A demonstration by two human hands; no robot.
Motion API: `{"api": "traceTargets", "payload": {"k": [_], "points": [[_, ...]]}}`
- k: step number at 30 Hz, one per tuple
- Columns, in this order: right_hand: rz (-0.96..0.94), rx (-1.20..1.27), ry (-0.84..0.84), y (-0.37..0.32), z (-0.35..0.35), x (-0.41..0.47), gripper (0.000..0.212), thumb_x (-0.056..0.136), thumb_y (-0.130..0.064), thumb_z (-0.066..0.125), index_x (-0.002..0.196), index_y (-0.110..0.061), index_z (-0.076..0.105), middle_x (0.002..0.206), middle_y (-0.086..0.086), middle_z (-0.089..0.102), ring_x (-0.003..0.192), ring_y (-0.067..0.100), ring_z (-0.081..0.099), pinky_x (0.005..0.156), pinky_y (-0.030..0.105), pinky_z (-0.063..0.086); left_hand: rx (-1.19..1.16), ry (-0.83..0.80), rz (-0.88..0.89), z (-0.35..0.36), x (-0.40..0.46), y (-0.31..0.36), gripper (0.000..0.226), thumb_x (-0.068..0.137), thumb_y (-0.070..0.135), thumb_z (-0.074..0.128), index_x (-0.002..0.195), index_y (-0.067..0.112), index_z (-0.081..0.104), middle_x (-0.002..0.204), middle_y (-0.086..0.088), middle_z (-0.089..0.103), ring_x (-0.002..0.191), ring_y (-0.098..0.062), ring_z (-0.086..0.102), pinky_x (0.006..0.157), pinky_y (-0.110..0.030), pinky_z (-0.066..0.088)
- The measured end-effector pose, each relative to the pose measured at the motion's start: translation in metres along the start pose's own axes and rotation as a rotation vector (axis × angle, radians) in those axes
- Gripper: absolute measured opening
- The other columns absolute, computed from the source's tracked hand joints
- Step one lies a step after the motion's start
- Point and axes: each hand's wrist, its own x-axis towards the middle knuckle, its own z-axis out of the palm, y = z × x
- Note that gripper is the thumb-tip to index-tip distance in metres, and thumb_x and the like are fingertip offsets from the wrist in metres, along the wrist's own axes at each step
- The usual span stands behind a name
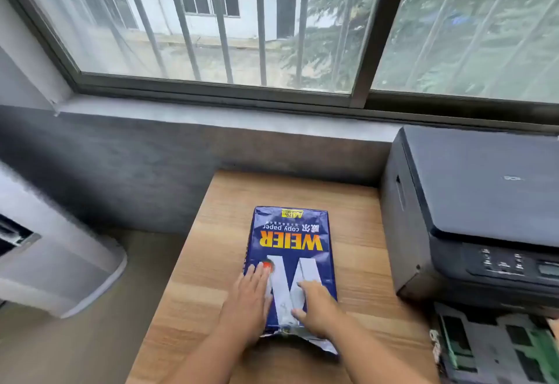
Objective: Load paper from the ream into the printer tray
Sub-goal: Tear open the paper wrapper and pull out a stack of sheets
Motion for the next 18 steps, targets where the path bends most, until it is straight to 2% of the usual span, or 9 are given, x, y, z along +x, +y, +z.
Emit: {"api": "traceTargets", "payload": {"k": [2, 5, 8, 11, 13, 16, 18], "points": [[0.008, -0.001, 0.002, 0.002, 0.015, 0.013, 0.062, 0.089, -0.036, 0.062, 0.143, -0.018, 0.038, 0.144, 0.005, 0.04, 0.139, 0.025, 0.036, 0.112, 0.037, 0.035, -0.02, -0.011, 0.015, 0.017, 0.004, -0.003, 0.058, 0.092, 0.039, 0.03, 0.132, 0.009, 0.059, 0.14, -0.007, 0.058, 0.126, -0.027, 0.057, 0.108, -0.042, 0.04], [0.003, 0.07, 0.087, -0.003, 0.038, 0.029, 0.049, 0.085, -0.029, 0.065, 0.129, -0.018, 0.045, 0.129, 0.004, 0.047, 0.124, 0.024, 0.045, 0.104, 0.036, 0.041, 0.009, -0.028, 0.052, 0.037, 0.002, -0.006, 0.059, 0.09, 0.033, 0.029, 0.141, 0.012, 0.048, 0.153, -0.005, 0.042, 0.14, -0.026, 0.039, 0.111, -0.047, 0.04], [-0.004, 0.103, 0.166, -0.011, 0.061, 0.038, 0.025, 0.086, -0.017, 0.062, 0.108, -0.017, 0.052, 0.113, 0.005, 0.054, 0.108, 0.025, 0.053, 0.088, 0.036, 0.047, -0.026, -0.052, 0.044, 0.045, -0.001, -0.012, 0.06, 0.084, 0.027, 0.033, 0.138, 0.01, 0.053, 0.148, -0.006, 0.049, 0.135, -0.028, 0.048, 0.1, -0.047, 0.05], [0.03, 0.08, 0.2, -0.014, 0.075, 0.038, 0.013, 0.09, -0.012, 0.059, 0.102, -0.016, 0.057, 0.107, 0.007, 0.056, 0.1, 0.025, 0.056, 0.081, 0.034, 0.048, -0.051, -0.066, 0.064, 0.044, -0.008, -0.013, 0.061, 0.083, 0.024, 0.035, 0.14, 0.01, 0.05, 0.15, -0.006, 0.048, 0.136, -0.028, 0.046, 0.101, -0.044, 0.049], [0.045, 0.083, 0.225, -0.017, 0.079, 0.04, 0.012, 0.091, -0.01, 0.057, 0.1, -0.017, 0.059, 0.106, 0.006, 0.058, 0.096, 0.024, 0.058, 0.079, 0.033, 0.049, -0.066, -0.05, 0.049, 0.045, -0.009, -0.013, 0.061, 0.085, 0.023, 0.034, 0.143, 0.009, 0.045, 0.153, -0.006, 0.043, 0.139, -0.028, 0.041, 0.108, -0.042, 0.044], [0.041, 0.089, 0.217, -0.017, 0.077, 0.04, 0.009, 0.092, -0.013, 0.054, 0.097, -0.017, 0.061, 0.102, 0.006, 0.061, 0.093, 0.025, 0.06, 0.079, 0.034, 0.051, -0.09, -0.058, 0.049, 0.049, -0.009, -0.014, 0.06, 0.091, 0.026, 0.031, 0.149, 0.01, 0.035, 0.159, -0.005, 0.032, 0.145, -0.028, 0.029, 0.118, -0.042, 0.027], [-0.037, 0.067, 0.192, -0.009, 0.076, 0.032, 0.007, 0.091, -0.014, 0.053, 0.095, -0.017, 0.059, 0.101, 0.006, 0.064, 0.094, 0.024, 0.059, 0.082, 0.035, 0.051, -0.085, -0.068, 0.038, 0.051, -0.008, -0.014, 0.06, 0.093, 0.03, 0.029, 0.149, 0.011, 0.033, 0.159, -0.005, 0.03, 0.146, -0.027, 0.027, 0.116, -0.044, 0.033]]}}
